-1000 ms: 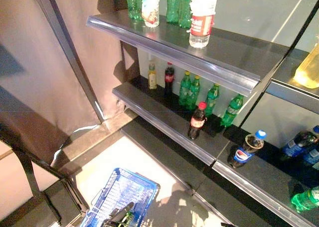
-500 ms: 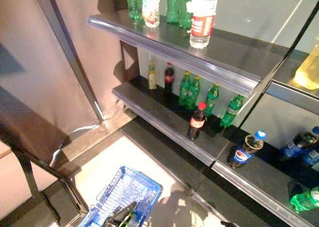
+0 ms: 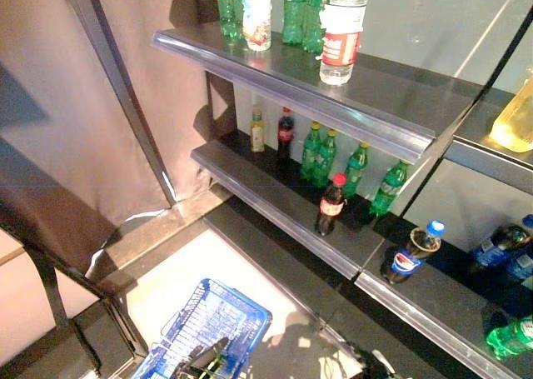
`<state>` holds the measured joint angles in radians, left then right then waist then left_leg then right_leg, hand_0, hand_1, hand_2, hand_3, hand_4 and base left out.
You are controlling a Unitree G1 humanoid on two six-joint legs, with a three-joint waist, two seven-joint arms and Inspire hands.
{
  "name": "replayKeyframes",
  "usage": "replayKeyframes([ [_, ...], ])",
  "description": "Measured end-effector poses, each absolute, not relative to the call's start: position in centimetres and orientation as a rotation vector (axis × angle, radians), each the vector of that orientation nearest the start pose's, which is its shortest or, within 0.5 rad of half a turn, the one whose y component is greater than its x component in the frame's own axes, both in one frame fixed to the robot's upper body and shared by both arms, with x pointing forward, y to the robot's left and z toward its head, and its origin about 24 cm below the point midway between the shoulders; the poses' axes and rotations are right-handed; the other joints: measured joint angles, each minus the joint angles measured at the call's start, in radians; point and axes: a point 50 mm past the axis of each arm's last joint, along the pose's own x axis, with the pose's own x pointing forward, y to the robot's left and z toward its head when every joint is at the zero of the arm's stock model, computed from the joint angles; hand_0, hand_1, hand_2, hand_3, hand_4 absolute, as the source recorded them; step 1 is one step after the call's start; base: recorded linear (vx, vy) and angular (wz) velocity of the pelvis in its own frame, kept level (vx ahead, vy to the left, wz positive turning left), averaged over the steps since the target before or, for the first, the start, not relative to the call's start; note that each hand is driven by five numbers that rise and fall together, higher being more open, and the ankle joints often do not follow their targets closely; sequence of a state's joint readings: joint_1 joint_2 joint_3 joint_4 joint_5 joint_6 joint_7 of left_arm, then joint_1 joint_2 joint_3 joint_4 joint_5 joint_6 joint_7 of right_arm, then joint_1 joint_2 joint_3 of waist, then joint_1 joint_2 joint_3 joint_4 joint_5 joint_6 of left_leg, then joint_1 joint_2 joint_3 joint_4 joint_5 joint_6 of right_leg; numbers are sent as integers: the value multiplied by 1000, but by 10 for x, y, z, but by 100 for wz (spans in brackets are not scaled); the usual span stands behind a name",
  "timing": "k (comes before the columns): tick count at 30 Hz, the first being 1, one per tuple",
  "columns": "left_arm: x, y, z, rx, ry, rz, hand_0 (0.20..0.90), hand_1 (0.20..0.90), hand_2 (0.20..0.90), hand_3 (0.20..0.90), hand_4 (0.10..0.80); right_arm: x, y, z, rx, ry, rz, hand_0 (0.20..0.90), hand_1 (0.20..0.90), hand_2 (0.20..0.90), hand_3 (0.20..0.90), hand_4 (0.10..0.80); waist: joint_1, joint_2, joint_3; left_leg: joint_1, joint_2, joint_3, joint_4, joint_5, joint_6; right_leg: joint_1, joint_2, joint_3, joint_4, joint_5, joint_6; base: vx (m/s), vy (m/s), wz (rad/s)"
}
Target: Pick up the drink and place into the basket.
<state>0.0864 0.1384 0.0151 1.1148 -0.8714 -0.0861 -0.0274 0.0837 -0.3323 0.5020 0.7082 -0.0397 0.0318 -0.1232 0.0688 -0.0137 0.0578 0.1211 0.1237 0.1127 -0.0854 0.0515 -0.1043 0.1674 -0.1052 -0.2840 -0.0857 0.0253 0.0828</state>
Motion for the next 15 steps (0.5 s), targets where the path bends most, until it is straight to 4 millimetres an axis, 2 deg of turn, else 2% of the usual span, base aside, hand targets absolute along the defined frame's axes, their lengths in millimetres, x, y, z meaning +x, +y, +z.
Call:
replayKeyframes([
  [1,84,213,-162,-633,970,609,300,300,300,200,100,147,-180,-120,-565,791,279,900,900,900,900,800,0,-2,1,-1,-1,-5,0,1,0,2,0,-9,0,0,0,-5,-43,19],
  [2,85,213,-161,-635,968,603,300,300,300,200,100,164,-171,-98,-568,678,316,900,900,900,900,800,0,-5,1,-1,-2,-11,0,2,-1,3,0,-11,0,-1,0,5,-31,17],
  [4,85,214,-160,-634,964,600,300,300,300,200,100,183,-163,-70,-566,528,340,900,900,900,900,800,-1,-11,7,-1,-2,-11,0,4,0,4,0,-13,0,-1,0,19,-14,9],
  [5,84,214,-160,-634,960,603,300,300,300,200,100,195,-157,-40,-570,389,362,900,900,900,900,800,0,-16,10,-1,-3,-11,0,4,0,4,-1,-13,0,-1,0,0,0,0],
  [6,84,215,-160,-632,956,605,300,300,300,200,100,200,-154,-28,-568,327,369,900,900,900,900,800,0,-18,11,-1,-4,-11,0,4,0,5,-1,-13,0,-1,0,0,0,0],
  [7,81,218,-159,-627,954,616,300,300,300,200,100,210,-149,-2,-543,193,357,900,900,900,900,800,-2,-20,13,-1,-5,-11,0,4,0,4,-2,-13,1,-1,1,29,38,-1],
  [11,75,226,-159,-628,939,661,300,300,300,200,100,228,-153,38,-513,3,271,900,900,900,900,800,-13,-39,14,0,-12,-7,-1,1,5,4,-10,-10,1,-1,6,50,71,-1],
  [15,72,224,-160,-630,942,670,300,300,300,200,100,235,-164,52,-494,-55,155,900,900,900,900,800,-16,-34,18,0,-23,4,-3,-5,13,5,-23,-7,1,-3,14,55,86,-6],
])
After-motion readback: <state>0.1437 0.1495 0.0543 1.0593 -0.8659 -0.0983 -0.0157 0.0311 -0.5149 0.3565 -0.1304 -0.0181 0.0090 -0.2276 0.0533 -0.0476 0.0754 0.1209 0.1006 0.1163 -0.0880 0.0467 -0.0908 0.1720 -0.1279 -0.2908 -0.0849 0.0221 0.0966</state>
